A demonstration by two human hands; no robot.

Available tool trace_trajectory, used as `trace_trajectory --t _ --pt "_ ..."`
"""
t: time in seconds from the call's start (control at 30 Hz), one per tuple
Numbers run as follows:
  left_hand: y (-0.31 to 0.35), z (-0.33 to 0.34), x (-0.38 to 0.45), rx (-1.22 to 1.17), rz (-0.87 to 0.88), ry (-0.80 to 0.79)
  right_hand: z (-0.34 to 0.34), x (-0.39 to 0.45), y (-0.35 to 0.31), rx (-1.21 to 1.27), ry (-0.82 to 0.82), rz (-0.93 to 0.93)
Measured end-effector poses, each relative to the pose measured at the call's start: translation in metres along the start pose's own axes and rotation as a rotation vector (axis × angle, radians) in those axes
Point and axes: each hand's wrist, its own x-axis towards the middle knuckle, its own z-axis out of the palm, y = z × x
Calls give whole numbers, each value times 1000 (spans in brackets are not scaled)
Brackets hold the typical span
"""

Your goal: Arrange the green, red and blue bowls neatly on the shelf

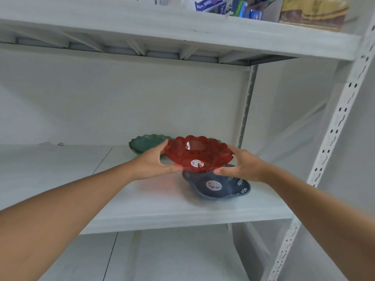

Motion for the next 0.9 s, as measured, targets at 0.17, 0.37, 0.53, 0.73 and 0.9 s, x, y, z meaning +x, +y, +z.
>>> trace_trajectory --t 0.17,0.37,0.53,0.73,0.9 --pt "19 43 27 -41 49 -74 -28 -36 28 -7 33 69" --pt "10 63 20 -70 39 -156 -10 -52 40 29 26 98" --pt "-7 69 8 6 -41 -246 14 -56 53 66 -87 176" --pt "-4 75 4 -77 -147 -226 17 -61 59 190 -162 216" --pt "4 81 0 -108 -144 -211 22 -61 54 183 -99 162"
